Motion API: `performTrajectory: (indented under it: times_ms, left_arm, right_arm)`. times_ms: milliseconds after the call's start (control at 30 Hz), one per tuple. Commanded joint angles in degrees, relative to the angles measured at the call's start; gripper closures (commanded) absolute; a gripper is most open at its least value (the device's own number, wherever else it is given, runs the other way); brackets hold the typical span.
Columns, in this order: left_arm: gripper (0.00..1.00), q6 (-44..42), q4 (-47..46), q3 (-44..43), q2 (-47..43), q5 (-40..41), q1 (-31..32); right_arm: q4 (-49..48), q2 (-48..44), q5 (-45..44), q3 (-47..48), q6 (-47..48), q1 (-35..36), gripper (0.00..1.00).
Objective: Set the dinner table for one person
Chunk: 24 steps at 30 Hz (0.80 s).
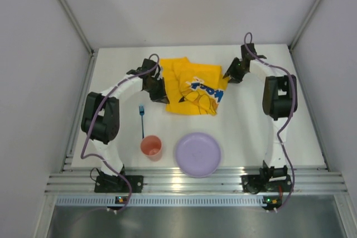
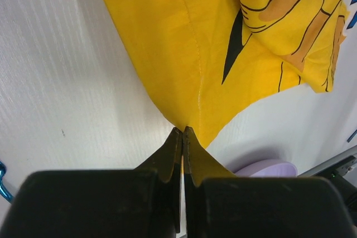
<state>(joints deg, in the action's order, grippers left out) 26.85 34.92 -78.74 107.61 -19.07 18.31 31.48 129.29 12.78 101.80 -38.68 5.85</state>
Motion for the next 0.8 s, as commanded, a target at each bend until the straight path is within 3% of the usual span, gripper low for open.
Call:
performTrajectory:
  times_ms: [0,133,233,467,767]
  left_arm:
    - [1.0,-1.1,-0.02,-0.01,-2.15,-1.76,-0.11]
    - [1.0,-1.63,-0.37,-0.01,-1.79,-2.81,-0.37]
    - [1.0,-1.45,-1.25,0.6,-1.09,-5.53,-1.69]
    - [1.0,-3.56,1.2,-2.64,-1.0,-6.77,-7.14]
    - [1.0,-9.0,8.93,-13.01,-7.14,-3.78,-9.52]
  right_arm:
    - [0.59,2.89,-0.47,0.51,-0.09,2.68,0.59]
    - [1.03,3.86,0.58,0.68,0.62,2.94,0.78]
    - [2.52,4.47,1.99,3.04,2.55,2.94,0.98]
    - [4.37,-2.19,2.43,4.64,6.42,1.19,1.0]
    - [5.69,-29.51,5.76,-4.85,8.79,-8.04,1.0]
